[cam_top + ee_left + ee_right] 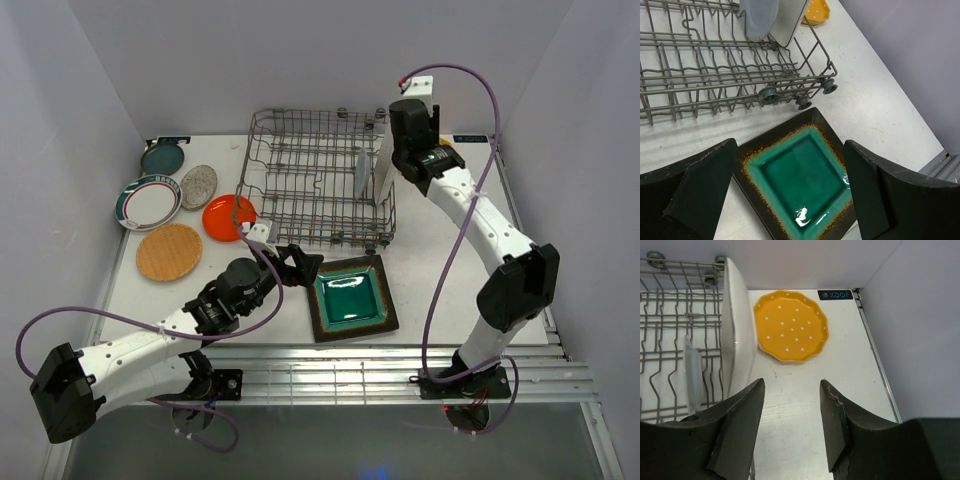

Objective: Load the plates into the dish rack
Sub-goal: Insert the plate into the dish rack.

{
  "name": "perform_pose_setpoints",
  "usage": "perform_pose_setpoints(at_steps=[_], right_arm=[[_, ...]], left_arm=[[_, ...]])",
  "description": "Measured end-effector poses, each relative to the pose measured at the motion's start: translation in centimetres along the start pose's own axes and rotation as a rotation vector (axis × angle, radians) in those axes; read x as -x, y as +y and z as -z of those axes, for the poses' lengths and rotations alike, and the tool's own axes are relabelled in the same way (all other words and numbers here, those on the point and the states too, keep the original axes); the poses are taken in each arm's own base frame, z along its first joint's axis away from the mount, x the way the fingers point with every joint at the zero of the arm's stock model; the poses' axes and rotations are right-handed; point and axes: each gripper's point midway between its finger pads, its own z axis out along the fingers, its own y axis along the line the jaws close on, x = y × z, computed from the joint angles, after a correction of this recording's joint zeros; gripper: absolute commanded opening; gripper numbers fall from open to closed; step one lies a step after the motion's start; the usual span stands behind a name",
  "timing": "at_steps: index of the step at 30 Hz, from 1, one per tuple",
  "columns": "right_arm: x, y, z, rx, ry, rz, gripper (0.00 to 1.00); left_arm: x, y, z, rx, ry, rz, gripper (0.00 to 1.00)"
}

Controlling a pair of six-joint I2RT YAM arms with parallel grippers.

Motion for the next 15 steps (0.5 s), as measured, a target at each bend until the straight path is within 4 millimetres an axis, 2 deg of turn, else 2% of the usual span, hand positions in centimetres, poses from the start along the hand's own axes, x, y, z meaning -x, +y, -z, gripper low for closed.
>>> perform_pose_setpoints(at_steps=[5,8,12,15], right_arm=[[-0.7,-3.8,0.7,-0.005,-0.011,-0.120,0.56],[-0.3,-5.9,1.0,-0.020,-0.033,-0.199,0.59],[-0.4,-7.6,1.0,-0.014,-0.048,-0.283,0.60],[-1.3,-8.6,0.3,-0.002,-0.038,-0.344,0.60]], left_arm=[[0.0,0.0,0.0,0.000,-0.001,0.000,0.98],[0.1,0.0,0.0,-0.001,-0.002,0.001,0.98],[0.1,0.0,0.0,-0.001,-0.002,0.001,0.98],[0.0,0.0,0.0,0.000,-0.001,0.000,0.98]])
